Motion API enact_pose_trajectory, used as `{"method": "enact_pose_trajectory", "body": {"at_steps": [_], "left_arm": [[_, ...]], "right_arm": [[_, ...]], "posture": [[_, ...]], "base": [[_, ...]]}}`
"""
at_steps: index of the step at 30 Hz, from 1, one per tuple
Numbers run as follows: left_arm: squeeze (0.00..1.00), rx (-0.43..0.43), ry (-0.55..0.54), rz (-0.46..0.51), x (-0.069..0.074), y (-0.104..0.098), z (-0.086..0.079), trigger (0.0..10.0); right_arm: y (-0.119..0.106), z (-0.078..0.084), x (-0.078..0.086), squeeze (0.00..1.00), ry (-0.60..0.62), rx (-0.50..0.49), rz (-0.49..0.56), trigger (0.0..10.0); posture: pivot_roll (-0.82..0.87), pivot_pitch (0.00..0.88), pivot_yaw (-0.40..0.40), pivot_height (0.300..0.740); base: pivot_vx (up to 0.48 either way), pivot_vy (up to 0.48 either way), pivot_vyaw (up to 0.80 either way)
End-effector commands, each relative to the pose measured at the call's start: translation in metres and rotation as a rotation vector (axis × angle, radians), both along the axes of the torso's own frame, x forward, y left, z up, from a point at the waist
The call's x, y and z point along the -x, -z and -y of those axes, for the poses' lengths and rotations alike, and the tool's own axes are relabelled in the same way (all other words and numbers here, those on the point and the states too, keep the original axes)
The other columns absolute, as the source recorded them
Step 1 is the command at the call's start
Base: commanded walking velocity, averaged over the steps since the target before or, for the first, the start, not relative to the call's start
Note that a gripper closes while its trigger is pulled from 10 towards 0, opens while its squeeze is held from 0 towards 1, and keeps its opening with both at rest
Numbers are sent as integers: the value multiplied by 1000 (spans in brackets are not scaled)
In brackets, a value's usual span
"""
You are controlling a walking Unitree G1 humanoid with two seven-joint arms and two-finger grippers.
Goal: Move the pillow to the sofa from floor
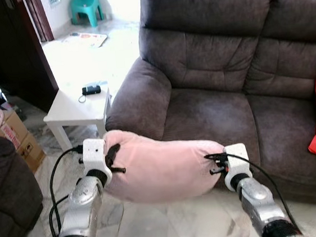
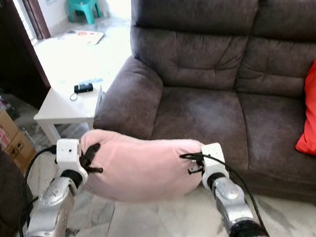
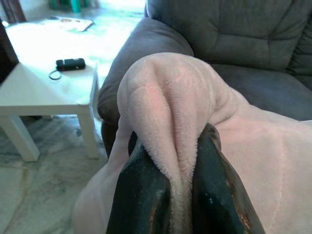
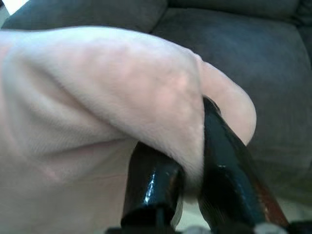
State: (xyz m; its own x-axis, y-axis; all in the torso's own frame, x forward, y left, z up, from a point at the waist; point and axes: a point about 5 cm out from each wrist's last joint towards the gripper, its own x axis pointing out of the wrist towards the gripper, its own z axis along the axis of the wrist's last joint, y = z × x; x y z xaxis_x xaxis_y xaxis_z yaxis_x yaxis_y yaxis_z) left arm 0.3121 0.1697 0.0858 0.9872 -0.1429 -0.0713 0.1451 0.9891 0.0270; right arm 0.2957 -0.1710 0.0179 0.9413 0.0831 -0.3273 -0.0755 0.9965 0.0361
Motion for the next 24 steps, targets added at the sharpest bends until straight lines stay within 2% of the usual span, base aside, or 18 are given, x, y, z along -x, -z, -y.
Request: {"method": "enact_pose_trajectory", "body": {"at_steps": [1,3,8,14,17,24], "left_arm": [[0,-69,-15,41,1,1,0,10000],[0,-101,-35,30,3,9,-1,10000],[0,-110,-32,24,6,17,1,10000],[0,-113,-24,18,7,22,4,10000],[0,-103,-24,55,-5,13,2,10000],[0,-111,-29,52,-15,7,-8,10000]], "right_arm": [[-13,14,-2,0,110,-42,96,10000],[-9,14,4,0,138,-61,111,10000],[-4,12,11,0,162,-80,119,10000],[-5,9,12,0,203,-109,138,10000],[-8,8,7,0,215,-97,148,10000],[-8,4,3,0,241,-113,157,10000]], "posture": [[104,0,-107,740],[106,0,-104,740],[118,0,-99,740],[112,0,-84,740],[113,0,-56,740],[79,0,1,740]], "base": [[0,0,0],[0,0,0],[0,0,0],[0,0,0],[0,0,0],[0,0,0]]}}
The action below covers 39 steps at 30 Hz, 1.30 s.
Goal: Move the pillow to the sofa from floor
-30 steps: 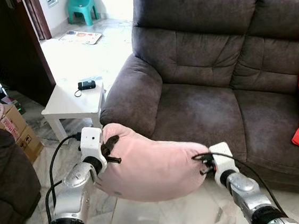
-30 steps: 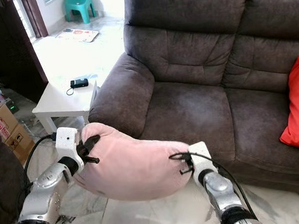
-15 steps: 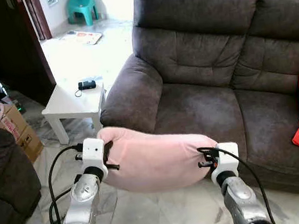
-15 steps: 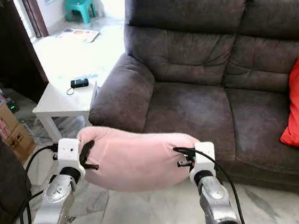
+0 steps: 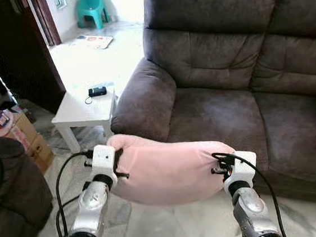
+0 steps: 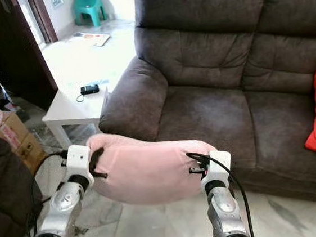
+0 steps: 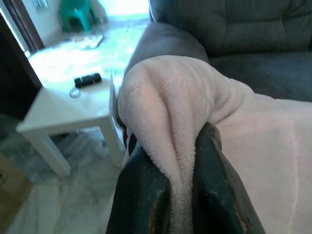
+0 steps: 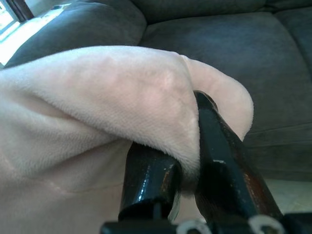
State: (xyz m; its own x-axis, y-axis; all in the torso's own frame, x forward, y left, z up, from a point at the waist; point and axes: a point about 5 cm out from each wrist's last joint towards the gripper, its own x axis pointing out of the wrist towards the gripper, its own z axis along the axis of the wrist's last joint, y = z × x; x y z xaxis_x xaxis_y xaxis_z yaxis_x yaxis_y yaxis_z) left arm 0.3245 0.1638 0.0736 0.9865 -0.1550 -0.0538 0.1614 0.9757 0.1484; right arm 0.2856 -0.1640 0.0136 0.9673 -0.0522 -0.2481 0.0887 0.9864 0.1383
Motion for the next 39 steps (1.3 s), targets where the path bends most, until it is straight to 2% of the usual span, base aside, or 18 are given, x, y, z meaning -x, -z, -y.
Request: {"method": "enact_pose_trajectory", "body": {"at_steps": [1,8,13,17,19,22,29,39], "left_arm": [[0,11,-53,16,-4,-5,-16,10000],[0,91,-124,1,-8,-5,-31,10000],[0,113,-159,26,-7,-5,-36,10000],[0,87,-144,44,-5,-5,-32,10000],[0,84,-132,57,-3,-3,-26,10000],[0,70,-149,80,1,-3,-27,10000],[0,57,-170,82,8,2,-32,10000],[0,40,-179,96,7,-3,-38,10000]], "right_arm": [[-13,10,-8,0,73,-11,76,10000],[-19,9,-12,0,68,9,113,10000],[-19,22,-9,0,84,45,121,10000],[-24,24,-13,0,54,55,135,10000],[-28,25,-16,0,23,89,150,10000],[-29,27,-19,0,45,62,142,10000],[-30,24,-21,0,23,74,137,10000],[-26,20,-18,0,32,72,125,10000]], "posture": [[73,0,7,740],[44,0,25,740],[86,0,-23,740],[95,0,-45,740],[127,0,-83,740],[161,0,-119,740],[179,0,-131,740],[175,0,-88,740]], "base": [[0,0,0],[0,0,0],[0,0,0],[0,0,0],[0,0,0],[0,0,-783],[0,0,-782],[0,0,-785]]}}
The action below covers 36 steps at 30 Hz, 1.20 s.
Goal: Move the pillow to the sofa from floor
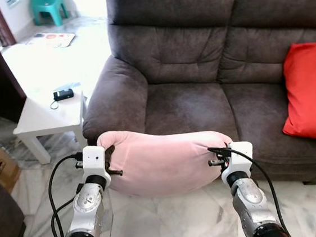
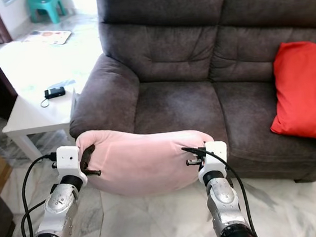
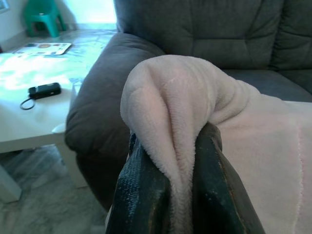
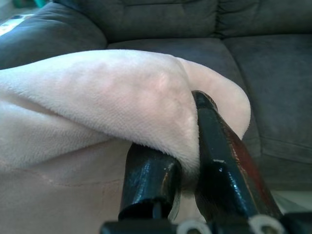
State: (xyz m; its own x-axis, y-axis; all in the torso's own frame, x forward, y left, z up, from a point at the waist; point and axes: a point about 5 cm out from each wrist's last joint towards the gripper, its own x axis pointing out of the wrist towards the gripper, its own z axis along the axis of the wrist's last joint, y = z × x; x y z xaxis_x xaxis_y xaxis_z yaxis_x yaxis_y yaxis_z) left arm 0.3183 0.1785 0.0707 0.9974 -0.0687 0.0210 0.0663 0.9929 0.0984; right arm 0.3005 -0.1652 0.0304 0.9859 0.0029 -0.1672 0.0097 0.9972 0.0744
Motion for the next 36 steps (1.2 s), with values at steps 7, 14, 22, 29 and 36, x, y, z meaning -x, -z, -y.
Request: {"method": "enact_pose_trajectory", "body": {"at_steps": [7,14,22,29,36], "left_arm": [[0,-45,-68,15,0,-8,-23,10000],[0,-32,-68,15,0,-8,-21,10000],[0,-15,-66,18,-1,-8,-17,10000],[0,-5,-70,54,6,-11,-18,10000],[0,-42,-73,138,11,-26,-17,10000]], "right_arm": [[-3,9,2,0,92,-4,34,10000],[-3,5,2,0,84,-7,37,10000],[-8,7,-1,0,59,18,58,10000],[-20,15,-7,0,67,35,109,10000],[-29,12,-8,0,56,47,155,10000]], "posture": [[162,0,-57,740],[147,0,-55,740],[151,0,-65,740],[156,0,-85,740],[159,0,-84,740]], "base": [[0,-264,-782],[0,0,-781],[0,0,0],[0,0,0],[0,0,0]]}}
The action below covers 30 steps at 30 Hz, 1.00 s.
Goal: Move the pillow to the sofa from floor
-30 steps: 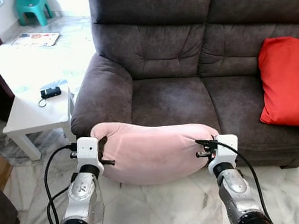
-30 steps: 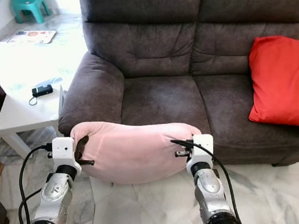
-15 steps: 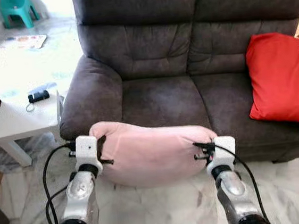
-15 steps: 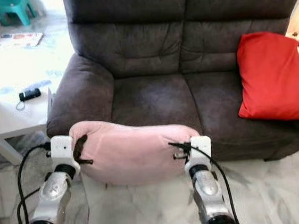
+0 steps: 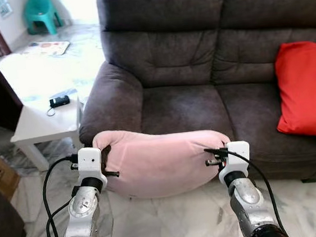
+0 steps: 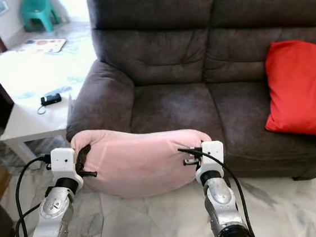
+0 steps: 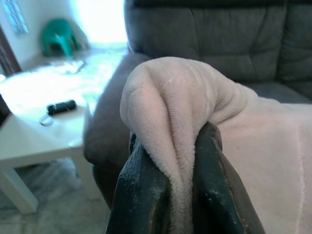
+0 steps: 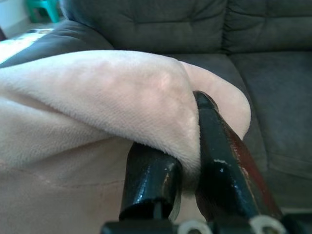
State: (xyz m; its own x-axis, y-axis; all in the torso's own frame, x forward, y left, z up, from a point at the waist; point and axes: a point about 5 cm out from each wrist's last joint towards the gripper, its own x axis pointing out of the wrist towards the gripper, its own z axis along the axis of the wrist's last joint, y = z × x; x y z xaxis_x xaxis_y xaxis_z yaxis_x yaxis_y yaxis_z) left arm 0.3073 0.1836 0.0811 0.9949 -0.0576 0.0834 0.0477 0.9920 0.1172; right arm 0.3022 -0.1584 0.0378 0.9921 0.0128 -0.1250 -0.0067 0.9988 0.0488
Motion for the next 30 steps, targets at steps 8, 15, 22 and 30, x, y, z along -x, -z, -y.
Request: {"method": "enact_pose_trajectory", "body": {"at_steps": [8,15,22,30], "left_arm": [[0,-90,-31,140,-1,-29,-6,10000],[0,-97,-15,113,-3,-27,3,10000],[0,-93,-25,132,-4,-33,3,10000],[0,-87,-30,143,-4,-36,3,10000]], "right_arm": [[-31,14,-4,0,62,14,179,10000],[-29,22,2,0,97,25,171,10000],[-35,21,-1,0,94,15,178,10000],[-44,19,-4,0,84,22,211,10000]], "posture": [[161,0,-78,740],[145,0,-75,740],[151,0,-83,740],[156,0,-89,740]], "base": [[0,0,0],[39,0,0],[308,0,-223],[343,0,-192]]}}
